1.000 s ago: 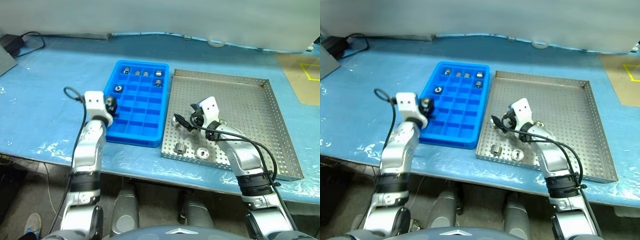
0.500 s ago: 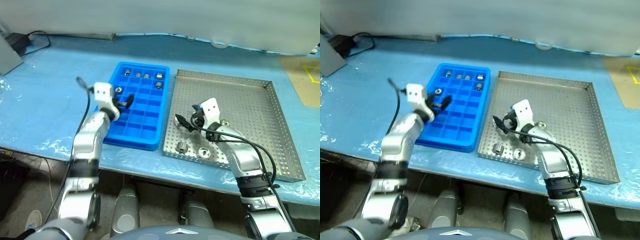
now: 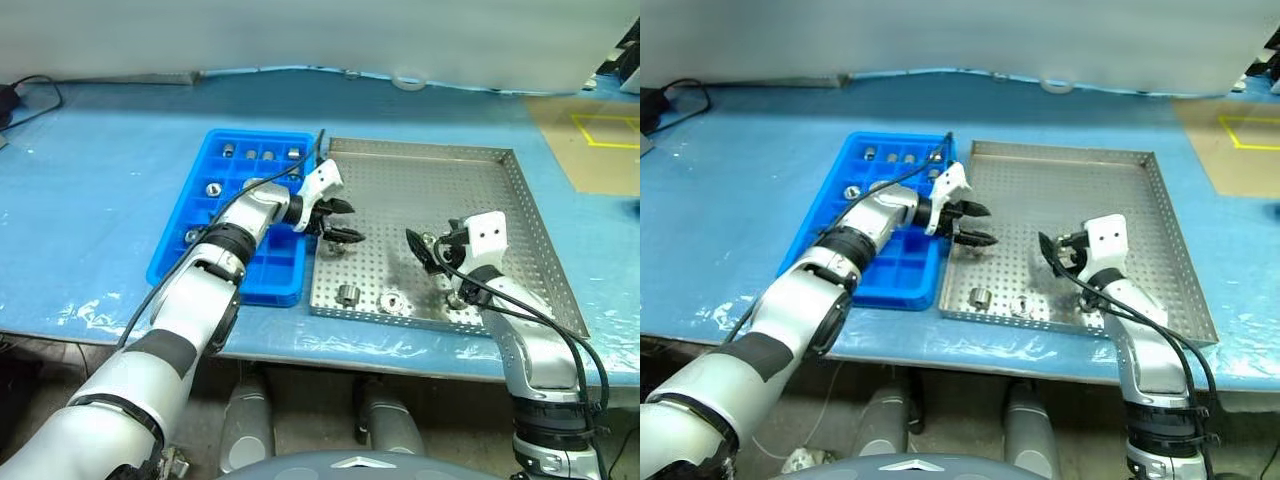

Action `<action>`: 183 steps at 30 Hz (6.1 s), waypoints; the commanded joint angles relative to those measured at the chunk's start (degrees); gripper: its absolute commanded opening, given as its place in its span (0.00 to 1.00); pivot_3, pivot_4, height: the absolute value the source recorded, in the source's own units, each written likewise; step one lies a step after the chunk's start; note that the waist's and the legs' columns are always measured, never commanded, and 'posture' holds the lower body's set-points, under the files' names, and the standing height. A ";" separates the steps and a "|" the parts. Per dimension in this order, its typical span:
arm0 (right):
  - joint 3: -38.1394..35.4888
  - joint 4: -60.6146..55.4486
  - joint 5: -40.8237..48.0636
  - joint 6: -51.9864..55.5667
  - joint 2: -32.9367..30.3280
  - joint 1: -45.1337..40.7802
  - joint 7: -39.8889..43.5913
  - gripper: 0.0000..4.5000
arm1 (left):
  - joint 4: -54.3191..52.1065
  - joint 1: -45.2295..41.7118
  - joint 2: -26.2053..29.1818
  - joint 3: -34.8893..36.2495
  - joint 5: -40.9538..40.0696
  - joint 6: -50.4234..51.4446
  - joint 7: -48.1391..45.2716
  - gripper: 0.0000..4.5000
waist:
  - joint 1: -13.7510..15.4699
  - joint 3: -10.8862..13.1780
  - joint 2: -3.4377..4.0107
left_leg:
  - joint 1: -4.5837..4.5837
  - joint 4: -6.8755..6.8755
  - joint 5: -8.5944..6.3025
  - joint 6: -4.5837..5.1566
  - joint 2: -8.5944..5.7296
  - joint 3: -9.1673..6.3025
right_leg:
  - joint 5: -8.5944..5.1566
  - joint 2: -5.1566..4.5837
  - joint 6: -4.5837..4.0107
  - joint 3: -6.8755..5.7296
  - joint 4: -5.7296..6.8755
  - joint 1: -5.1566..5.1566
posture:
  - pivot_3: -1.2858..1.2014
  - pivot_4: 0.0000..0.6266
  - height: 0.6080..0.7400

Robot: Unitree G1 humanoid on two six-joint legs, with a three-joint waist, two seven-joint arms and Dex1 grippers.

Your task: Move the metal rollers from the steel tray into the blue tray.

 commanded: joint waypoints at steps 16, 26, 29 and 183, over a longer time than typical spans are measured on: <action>-0.61 -1.87 -0.01 -1.77 1.91 -0.01 -4.25 1.00 | 7.68 -9.91 -1.42 -9.78 20.27 -17.45 2.63 0.37 | -1.35 -0.03 -0.03 | 0.00 0.04 -0.01 0.02 0.00 0.02 | 0.04 -0.01 -0.06 -0.05 0.00 0.02 | 0.40 0.24 1.00; 3.16 7.00 -1.05 -4.58 1.28 -6.92 -1.45 1.00 | -1.62 -13.39 -2.30 15.30 -4.99 5.85 -9.16 0.37 | -0.01 -0.02 -0.03 | 0.06 0.05 -0.04 0.08 0.00 0.11 | 0.08 -0.10 -0.17 -0.10 0.05 0.00 | 0.47 0.24 1.00; 4.59 10.85 -1.25 -5.82 1.34 -9.99 0.08 1.00 | -10.80 -8.26 -1.80 20.56 -9.15 6.71 -0.46 0.37 | 0.35 -0.03 -0.01 | 0.02 0.07 -0.03 0.07 0.00 0.09 | 0.11 -0.11 -0.22 -0.27 0.09 0.00 | 0.49 0.24 1.00; -3.56 -10.19 -2.13 -0.83 7.01 6.41 -16.04 1.00 | 8.56 -7.31 -22.67 26.42 -8.64 1.72 33.93 0.37 | -18.60 -0.20 0.09 | -1.35 1.35 -0.94 1.58 -0.90 -0.08 | -0.32 -1.26 0.64 -1.03 -0.91 0.19 | 0.31 0.24 1.00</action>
